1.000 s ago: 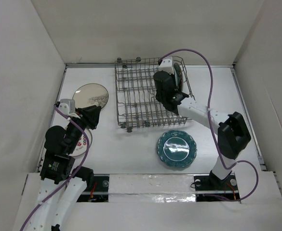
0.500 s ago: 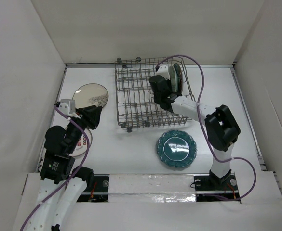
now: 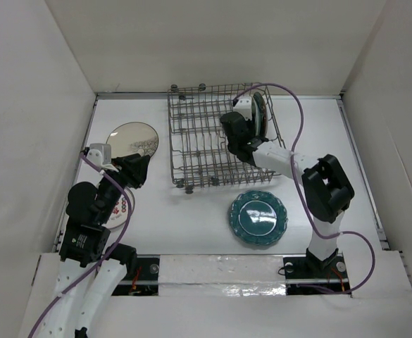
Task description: Load the plates into the dish rack
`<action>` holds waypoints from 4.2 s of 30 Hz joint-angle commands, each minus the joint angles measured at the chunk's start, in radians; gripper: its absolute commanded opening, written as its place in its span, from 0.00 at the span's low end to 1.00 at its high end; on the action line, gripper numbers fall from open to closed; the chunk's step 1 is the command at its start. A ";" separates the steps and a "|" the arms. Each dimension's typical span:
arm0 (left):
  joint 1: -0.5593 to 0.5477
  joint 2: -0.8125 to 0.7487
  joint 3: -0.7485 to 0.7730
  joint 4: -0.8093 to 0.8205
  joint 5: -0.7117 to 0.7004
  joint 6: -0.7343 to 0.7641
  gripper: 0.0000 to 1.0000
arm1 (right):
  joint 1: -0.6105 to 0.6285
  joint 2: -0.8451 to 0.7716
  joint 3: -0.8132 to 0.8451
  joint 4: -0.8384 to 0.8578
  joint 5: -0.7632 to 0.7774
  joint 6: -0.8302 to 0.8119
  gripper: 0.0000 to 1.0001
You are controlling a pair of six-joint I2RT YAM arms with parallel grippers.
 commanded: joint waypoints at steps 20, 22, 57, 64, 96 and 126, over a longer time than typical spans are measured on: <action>0.004 -0.019 0.013 0.039 0.010 0.006 0.35 | -0.124 -0.983 -0.756 -0.158 -0.465 0.372 0.00; 0.004 -0.022 0.013 0.042 0.022 0.005 0.35 | -0.224 -1.070 -0.867 -0.216 -0.577 0.430 0.00; 0.004 -0.043 0.010 0.046 0.036 0.002 0.35 | -0.120 -0.733 -1.013 -0.152 -1.080 0.574 0.76; 0.004 -0.034 0.011 0.044 0.024 0.003 0.35 | 0.013 -0.686 -1.053 -0.014 -1.092 0.651 0.45; 0.004 -0.002 0.018 0.038 -0.018 0.006 0.35 | 0.257 -0.962 -1.090 0.401 -1.048 0.697 0.00; 0.004 -0.029 0.013 0.038 0.010 0.006 0.35 | -0.159 -0.517 -0.056 0.226 -0.616 0.191 0.00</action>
